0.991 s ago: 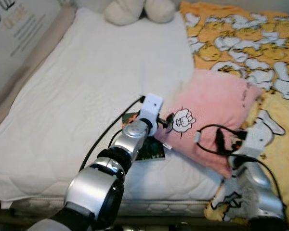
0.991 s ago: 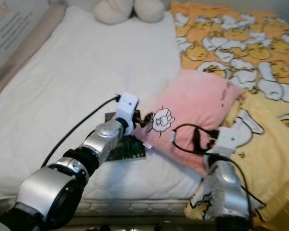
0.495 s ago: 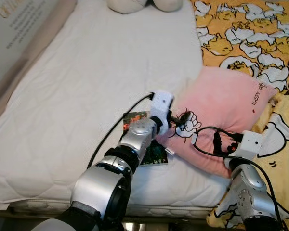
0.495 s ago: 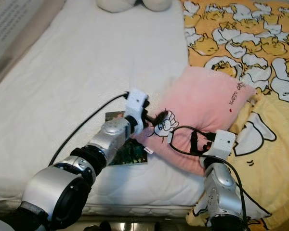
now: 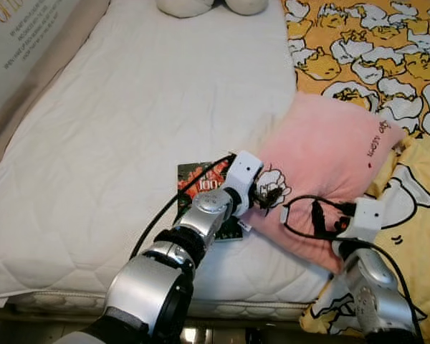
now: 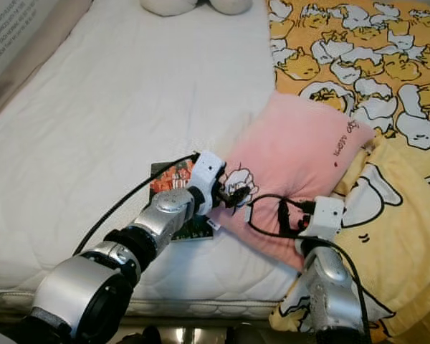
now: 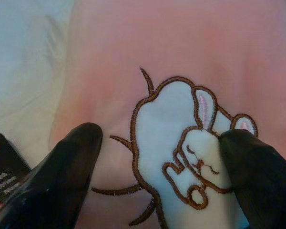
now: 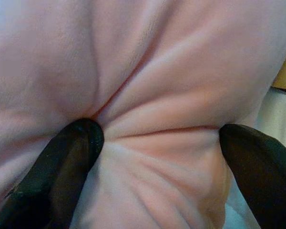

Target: Clean up the room

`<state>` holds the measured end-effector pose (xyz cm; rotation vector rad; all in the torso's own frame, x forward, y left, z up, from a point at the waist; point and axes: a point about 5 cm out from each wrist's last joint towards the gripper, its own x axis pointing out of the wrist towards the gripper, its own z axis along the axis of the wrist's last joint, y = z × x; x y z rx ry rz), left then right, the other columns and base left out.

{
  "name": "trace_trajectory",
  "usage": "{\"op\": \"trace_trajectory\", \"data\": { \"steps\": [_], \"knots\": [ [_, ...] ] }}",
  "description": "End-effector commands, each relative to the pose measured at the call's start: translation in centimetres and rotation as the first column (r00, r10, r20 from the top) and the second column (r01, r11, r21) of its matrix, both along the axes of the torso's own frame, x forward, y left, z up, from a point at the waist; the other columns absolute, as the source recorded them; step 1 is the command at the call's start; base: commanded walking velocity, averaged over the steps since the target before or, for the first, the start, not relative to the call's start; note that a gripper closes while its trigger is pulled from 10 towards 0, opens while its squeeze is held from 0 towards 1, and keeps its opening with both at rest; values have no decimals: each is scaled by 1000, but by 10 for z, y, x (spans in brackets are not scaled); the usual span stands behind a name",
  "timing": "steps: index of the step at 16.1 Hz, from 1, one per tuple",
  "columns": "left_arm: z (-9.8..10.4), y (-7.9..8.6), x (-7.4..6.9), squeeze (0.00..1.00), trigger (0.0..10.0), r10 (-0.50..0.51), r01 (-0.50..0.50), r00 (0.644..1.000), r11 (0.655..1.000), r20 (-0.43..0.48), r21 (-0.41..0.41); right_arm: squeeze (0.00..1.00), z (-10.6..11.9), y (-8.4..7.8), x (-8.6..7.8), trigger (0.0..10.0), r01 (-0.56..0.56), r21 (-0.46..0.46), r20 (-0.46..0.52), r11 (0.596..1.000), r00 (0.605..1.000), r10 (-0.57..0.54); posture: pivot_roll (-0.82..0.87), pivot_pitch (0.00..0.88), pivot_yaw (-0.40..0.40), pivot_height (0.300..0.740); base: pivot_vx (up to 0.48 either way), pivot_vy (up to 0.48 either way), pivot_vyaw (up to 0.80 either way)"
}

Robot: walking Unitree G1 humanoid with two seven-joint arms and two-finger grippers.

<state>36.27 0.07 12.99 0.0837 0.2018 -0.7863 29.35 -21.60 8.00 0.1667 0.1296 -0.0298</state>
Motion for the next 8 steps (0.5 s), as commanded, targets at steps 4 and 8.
{"op": "trace_trajectory", "data": {
  "steps": [4,8],
  "knots": [
    [-31,-48,-40,0,9569,-162,162,978,987,-131,-15,0,-13,11,-10,10000,-105,-15,-77,994,992,104,-219,277,8,732,0,0,0],
    [-43,-42,-46,0,0,-201,203,966,979,-160,-2,0,-27,9,-31,0,-142,-17,-149,990,979,138,-194,263,8,732,0,0,0]
  ]
}}
